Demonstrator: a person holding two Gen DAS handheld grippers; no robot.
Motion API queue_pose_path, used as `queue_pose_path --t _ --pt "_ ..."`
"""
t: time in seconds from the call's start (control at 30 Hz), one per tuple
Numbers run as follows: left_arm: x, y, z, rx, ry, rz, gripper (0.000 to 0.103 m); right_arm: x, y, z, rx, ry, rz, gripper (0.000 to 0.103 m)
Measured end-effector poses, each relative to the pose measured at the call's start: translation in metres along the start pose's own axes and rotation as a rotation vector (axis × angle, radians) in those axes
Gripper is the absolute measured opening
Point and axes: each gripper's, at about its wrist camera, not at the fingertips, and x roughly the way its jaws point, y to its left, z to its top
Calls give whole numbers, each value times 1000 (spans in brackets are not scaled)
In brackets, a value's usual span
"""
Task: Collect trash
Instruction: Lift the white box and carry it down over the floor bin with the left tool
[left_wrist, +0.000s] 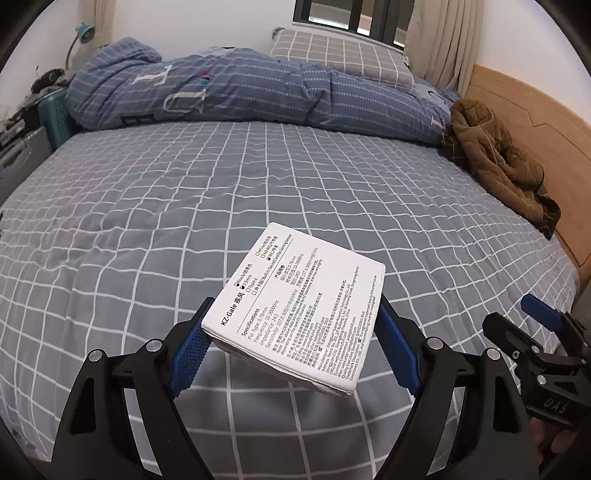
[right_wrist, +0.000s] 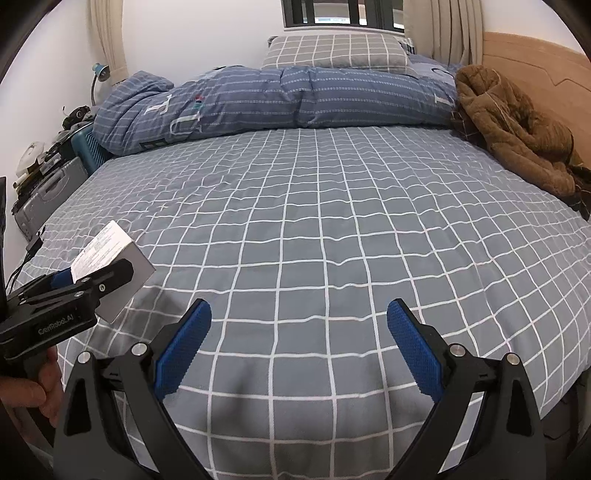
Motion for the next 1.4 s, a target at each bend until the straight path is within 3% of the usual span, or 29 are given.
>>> queue_pose_path --t 0.47,1.4 --pt "-52 -6 -24 -13 -11 61 81 -43 11 -19 -13 -25 -11 92" --pt "-132 -11 -88 -33 -6 72 81 -112 28 -60 -15 -35 13 92"
